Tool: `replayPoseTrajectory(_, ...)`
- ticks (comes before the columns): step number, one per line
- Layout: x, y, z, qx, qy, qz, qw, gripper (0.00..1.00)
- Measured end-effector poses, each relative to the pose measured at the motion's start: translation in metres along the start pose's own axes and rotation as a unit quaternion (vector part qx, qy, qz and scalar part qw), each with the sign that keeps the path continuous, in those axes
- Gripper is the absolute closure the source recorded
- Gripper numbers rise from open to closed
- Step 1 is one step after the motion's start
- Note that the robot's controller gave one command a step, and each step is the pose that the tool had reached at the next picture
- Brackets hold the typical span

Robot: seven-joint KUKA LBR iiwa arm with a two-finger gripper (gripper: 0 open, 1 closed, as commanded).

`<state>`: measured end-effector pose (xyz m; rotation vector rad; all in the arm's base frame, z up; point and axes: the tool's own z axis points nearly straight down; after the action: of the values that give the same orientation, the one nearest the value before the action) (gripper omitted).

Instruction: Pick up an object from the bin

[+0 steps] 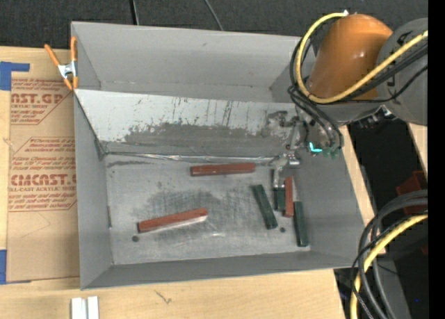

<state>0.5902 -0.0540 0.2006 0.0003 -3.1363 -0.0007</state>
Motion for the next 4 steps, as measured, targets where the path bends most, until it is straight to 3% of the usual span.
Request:
replayPoseTrajectory(1,-0.002,0.0,-0.004,0.0,-0.0038,0.0,1.0,0.0)
replayPoseTrajectory(2,-0.003,0.039,0.061,0.0,-0.0063,-0.006,1.0,0.0)
replayPoseTrajectory(3,0.008,0.053,0.131,-0.001,-0.0035,0.049,0.9988,0.0)
replayPoseTrajectory(4,0.009,0.072,0.125,0.0,-0.0017,0.002,1.0,1.0)
